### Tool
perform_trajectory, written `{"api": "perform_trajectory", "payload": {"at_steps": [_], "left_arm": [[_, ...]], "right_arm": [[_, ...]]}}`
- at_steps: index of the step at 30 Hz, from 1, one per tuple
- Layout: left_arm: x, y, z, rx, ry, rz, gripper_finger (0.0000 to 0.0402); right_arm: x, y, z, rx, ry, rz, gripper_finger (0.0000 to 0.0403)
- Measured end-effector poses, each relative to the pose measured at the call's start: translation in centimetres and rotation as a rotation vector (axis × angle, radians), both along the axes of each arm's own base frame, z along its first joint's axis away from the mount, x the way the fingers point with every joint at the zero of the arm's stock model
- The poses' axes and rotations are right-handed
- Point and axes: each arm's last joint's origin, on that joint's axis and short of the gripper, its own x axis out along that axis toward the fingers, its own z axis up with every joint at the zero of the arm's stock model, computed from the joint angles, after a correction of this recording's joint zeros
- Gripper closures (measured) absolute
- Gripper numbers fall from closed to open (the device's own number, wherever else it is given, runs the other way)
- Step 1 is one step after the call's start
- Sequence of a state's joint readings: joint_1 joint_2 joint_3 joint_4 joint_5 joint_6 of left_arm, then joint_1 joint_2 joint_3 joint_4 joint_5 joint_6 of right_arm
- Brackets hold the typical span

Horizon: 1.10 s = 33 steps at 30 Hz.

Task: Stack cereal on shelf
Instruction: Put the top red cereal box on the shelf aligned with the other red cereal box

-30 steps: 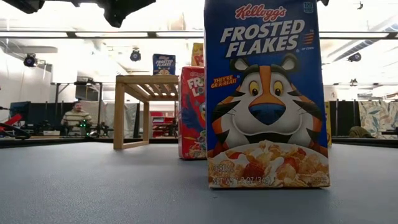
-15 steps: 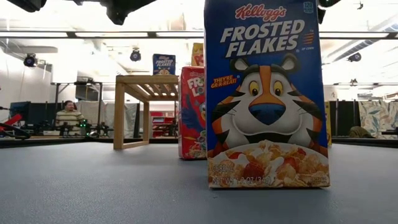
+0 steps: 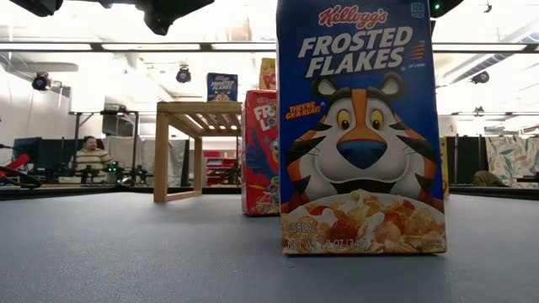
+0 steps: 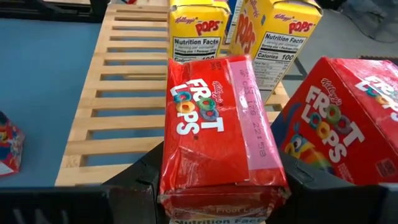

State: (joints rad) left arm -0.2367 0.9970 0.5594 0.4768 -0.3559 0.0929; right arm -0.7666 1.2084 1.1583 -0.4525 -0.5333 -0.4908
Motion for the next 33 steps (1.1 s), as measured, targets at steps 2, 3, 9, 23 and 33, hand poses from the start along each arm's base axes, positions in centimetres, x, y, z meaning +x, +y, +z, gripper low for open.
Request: {"api": "perform_trajectory", "payload": {"at_steps": [2,3,9,23,33], "left_arm": [[0.0,0.0,0.0,0.0,0.0,0.0,0.0171],[0.0,0.0,0.0,0.0,0.0,0.0,0.0171],[0.0,0.0,-0.01,-0.017,-0.002,0.0,0.0171],[0.0,0.0,-0.02,-0.032,-0.004,-0.001,0.0171],[0.0,0.0,-0.02,-0.031,-0.004,-0.001,0.0171]], "right_arm": [[-0.18,0.16,0.17,-0.001,-0.002,-0.002,0.0236],[-0.25,0.23,0.27,-0.002,-0.005,-0.003,0.0236],[-0.47,0.45,0.37,0.002,0.002,-0.002,0.0236],[-0.46,0.41,0.38,-0.005,0.003,-0.009,0.0218],[-0.47,0.42,0.38,-0.004,0.003,-0.009,0.0218]]}}
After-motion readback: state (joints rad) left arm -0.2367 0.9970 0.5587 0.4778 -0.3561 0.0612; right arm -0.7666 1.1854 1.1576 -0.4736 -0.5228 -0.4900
